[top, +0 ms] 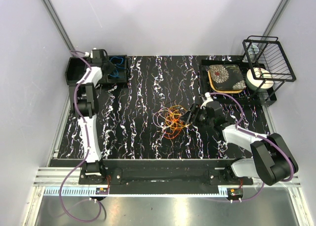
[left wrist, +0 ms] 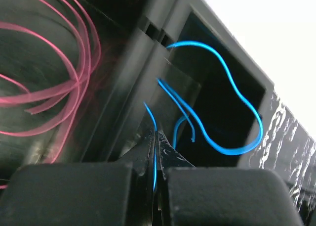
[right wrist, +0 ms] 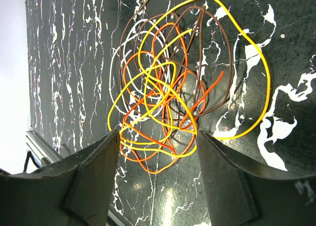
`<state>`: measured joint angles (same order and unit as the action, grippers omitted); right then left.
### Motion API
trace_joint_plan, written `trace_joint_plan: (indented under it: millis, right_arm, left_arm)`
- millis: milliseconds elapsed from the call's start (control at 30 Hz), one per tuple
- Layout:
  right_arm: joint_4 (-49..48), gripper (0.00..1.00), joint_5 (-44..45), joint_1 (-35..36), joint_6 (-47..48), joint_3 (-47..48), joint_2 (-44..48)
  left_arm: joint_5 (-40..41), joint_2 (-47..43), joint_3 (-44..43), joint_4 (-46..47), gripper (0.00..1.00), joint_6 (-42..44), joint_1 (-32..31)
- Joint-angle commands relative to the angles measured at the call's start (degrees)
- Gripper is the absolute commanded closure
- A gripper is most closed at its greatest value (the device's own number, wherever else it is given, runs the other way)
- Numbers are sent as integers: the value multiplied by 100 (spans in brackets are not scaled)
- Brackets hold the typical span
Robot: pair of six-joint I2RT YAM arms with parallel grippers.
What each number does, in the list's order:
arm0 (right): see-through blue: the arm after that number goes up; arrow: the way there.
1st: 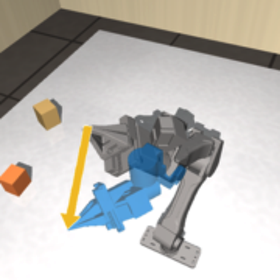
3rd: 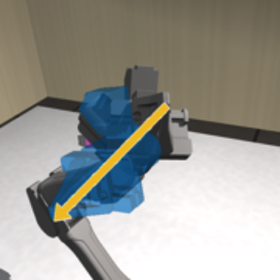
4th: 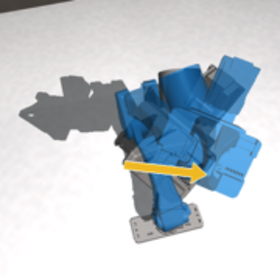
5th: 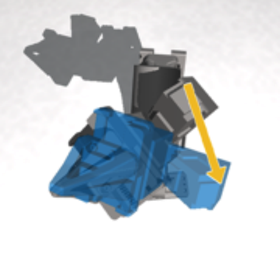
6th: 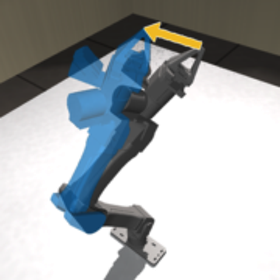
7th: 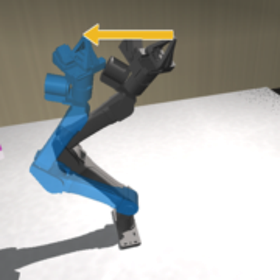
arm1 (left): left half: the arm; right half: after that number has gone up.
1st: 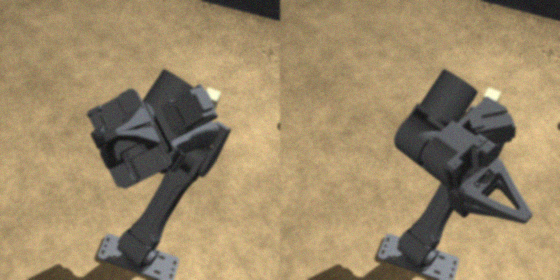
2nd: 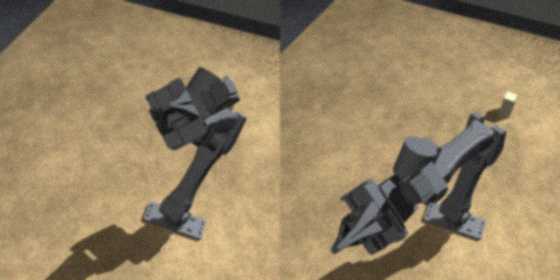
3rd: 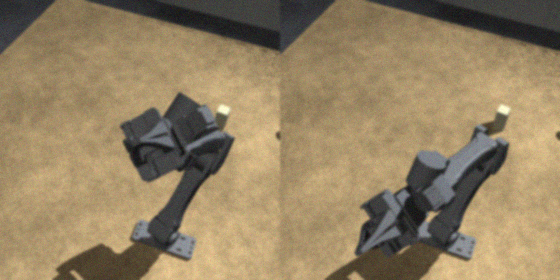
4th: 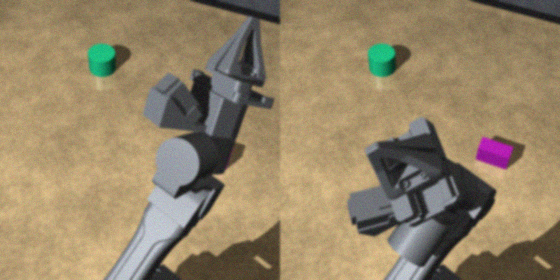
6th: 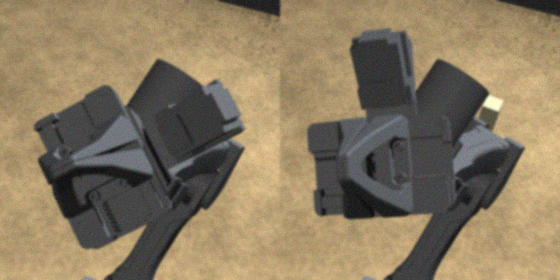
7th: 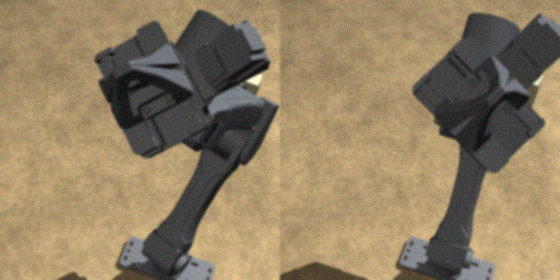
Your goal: Untangle the cables
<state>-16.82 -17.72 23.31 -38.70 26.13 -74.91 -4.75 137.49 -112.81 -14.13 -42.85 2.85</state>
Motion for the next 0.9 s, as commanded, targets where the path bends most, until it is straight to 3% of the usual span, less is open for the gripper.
trace_joint_plan:
  millis: [0,200,300,333,400,433,633,667,867]
  right_arm:
    - [-85,30,-109,25,55,200,-14]
    - [-76,30,-109,24,55,217,-32]
    - [-76,31,-109,24,55,217,-41]
    - [-76,30,-109,24,55,217,-49]
    - [-76,31,-109,25,55,217,-50]
    - [-76,30,-118,24,55,217,-41]
    - [-93,31,-109,24,64,200,-14]
    - [-102,30,-109,33,64,182,3]
    - [-146,30,-101,16,46,129,65]
  left_arm:
    - [-122,-355,-118,288,100,31,75]
    - [-324,-293,-223,306,99,49,49]
    - [-526,-275,-337,314,83,84,22]
    - [-570,-293,-355,306,69,93,14]
    - [-632,-424,-373,297,57,136,-39]
    - [-623,-486,-373,288,47,171,-91]
    - [-404,-1145,-364,86,31,418,-215]
    - [-369,-1320,-364,16,21,444,-224]
    - [149,-2163,-198,-712,2,909,-443]
